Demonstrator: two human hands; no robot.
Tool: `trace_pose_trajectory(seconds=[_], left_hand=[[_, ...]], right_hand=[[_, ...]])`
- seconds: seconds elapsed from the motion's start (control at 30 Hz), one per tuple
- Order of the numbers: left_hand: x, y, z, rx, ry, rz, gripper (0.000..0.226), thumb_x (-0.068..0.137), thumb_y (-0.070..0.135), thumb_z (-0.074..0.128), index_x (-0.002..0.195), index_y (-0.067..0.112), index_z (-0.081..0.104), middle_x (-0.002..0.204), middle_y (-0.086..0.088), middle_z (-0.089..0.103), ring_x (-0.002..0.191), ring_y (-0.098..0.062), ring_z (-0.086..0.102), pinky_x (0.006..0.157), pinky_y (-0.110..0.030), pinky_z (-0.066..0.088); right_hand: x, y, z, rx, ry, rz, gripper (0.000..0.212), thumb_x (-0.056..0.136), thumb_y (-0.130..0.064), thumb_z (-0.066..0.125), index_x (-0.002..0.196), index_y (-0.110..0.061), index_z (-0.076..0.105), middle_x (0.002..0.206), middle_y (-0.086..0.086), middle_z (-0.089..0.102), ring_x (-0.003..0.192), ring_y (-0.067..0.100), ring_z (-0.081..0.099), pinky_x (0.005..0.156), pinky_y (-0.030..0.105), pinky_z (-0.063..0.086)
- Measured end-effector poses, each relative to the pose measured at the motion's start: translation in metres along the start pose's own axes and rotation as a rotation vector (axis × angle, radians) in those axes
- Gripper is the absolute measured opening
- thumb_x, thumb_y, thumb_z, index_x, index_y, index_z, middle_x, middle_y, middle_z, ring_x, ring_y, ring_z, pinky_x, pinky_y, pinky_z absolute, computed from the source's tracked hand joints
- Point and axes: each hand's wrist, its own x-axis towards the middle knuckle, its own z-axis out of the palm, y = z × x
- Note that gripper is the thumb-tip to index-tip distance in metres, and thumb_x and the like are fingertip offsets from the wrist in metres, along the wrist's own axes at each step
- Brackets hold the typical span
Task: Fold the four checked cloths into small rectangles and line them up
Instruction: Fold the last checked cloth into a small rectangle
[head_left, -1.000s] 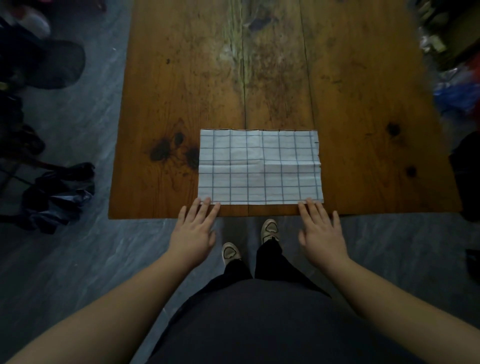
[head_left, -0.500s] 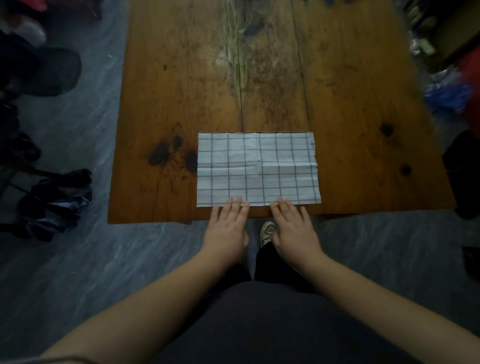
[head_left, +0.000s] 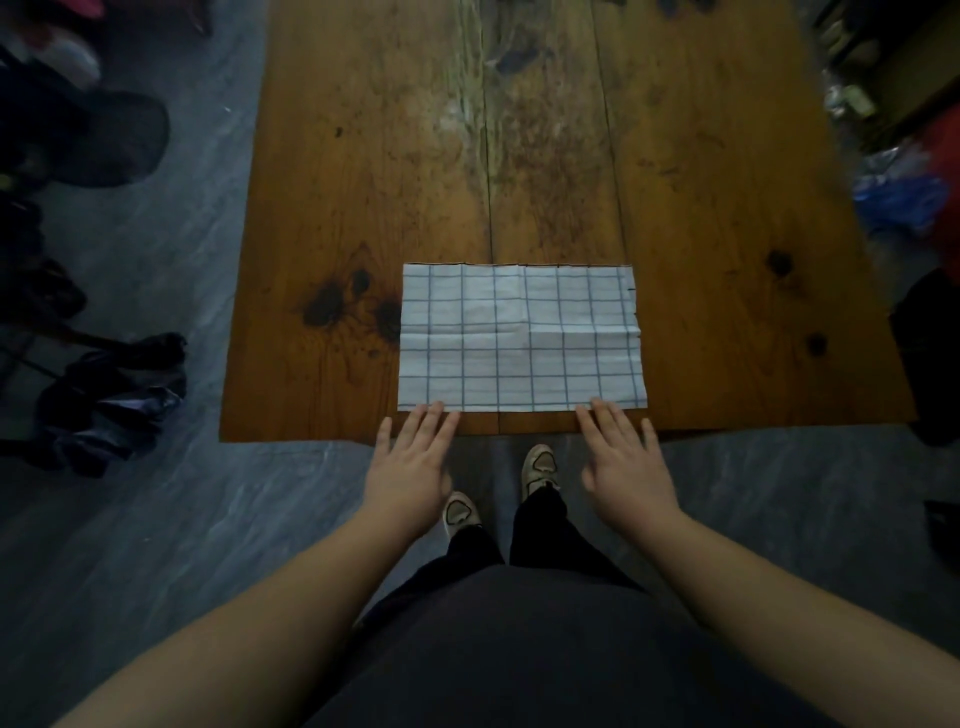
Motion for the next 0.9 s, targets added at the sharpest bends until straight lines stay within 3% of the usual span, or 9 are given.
trace_pose_trajectory(seconds=[0.27, 0.43, 0.57, 0.67, 0.77, 0.9], left_hand=[[-0.012, -0.033, 0.000, -0.012, 0.023, -0.087, 0.074, 0.097, 0.032, 0.040, 0.160, 0.021, 0.002, 0.168, 0.001, 0.000, 0.154, -0.018, -0.003, 0.125, -0.046, 0.001], [-0.007, -0.013, -0.007, -0.010, 0.066, -0.122, 0.074, 0.095, 0.030, 0.045, 0.159, 0.016, 0.010, 0.167, -0.007, 0.003, 0.154, -0.028, -0.008, 0.124, -0.047, -0.003], [0.005, 0.008, -0.010, -0.045, 0.185, 0.039, 0.070, 0.090, 0.019, 0.053, 0.155, 0.011, 0.028, 0.163, -0.011, 0.022, 0.153, -0.030, 0.008, 0.124, -0.041, 0.000], [0.023, 0.023, -0.011, -0.064, 0.205, 0.200, 0.065, 0.084, 0.011, 0.062, 0.146, 0.009, 0.045, 0.155, -0.014, 0.040, 0.148, -0.033, 0.028, 0.123, -0.045, 0.020], [0.040, 0.031, -0.011, -0.074, 0.185, 0.311, 0.058, 0.081, 0.012, 0.064, 0.138, 0.007, 0.055, 0.144, -0.016, 0.053, 0.139, -0.036, 0.043, 0.116, -0.048, 0.035], [0.048, 0.032, -0.005, -0.085, 0.149, 0.310, 0.053, 0.084, 0.017, 0.064, 0.136, 0.012, 0.056, 0.144, -0.012, 0.053, 0.137, -0.034, 0.044, 0.114, -0.048, 0.036]], right_hand=[[-0.011, 0.038, 0.000, 0.001, 0.031, 0.099, 0.074, 0.099, -0.029, 0.041, 0.161, -0.016, 0.003, 0.169, 0.002, -0.001, 0.155, 0.016, 0.000, 0.125, 0.047, 0.001], [-0.004, 0.026, -0.006, 0.112, 0.117, 0.146, 0.064, 0.097, -0.026, 0.049, 0.156, -0.016, 0.028, 0.165, 0.004, 0.023, 0.153, 0.021, 0.015, 0.125, 0.049, 0.008], [0.007, 0.020, -0.010, 0.134, 0.145, 0.021, 0.060, 0.096, -0.023, 0.054, 0.153, -0.020, 0.035, 0.164, 0.003, 0.026, 0.153, 0.020, 0.017, 0.126, 0.043, 0.007], [0.019, 0.020, -0.012, 0.160, 0.128, -0.051, 0.059, 0.097, -0.025, 0.056, 0.153, -0.022, 0.037, 0.163, 0.003, 0.027, 0.152, 0.021, 0.017, 0.126, 0.040, 0.010], [0.028, 0.022, -0.007, 0.145, 0.141, -0.105, 0.056, 0.094, -0.024, 0.062, 0.147, -0.020, 0.046, 0.156, 0.005, 0.039, 0.147, 0.024, 0.030, 0.123, 0.041, 0.018], [0.030, 0.024, 0.002, 0.098, 0.249, -0.124, 0.039, 0.087, -0.020, 0.065, 0.126, -0.022, 0.062, 0.135, 0.005, 0.057, 0.127, 0.028, 0.051, 0.107, 0.044, 0.031]])
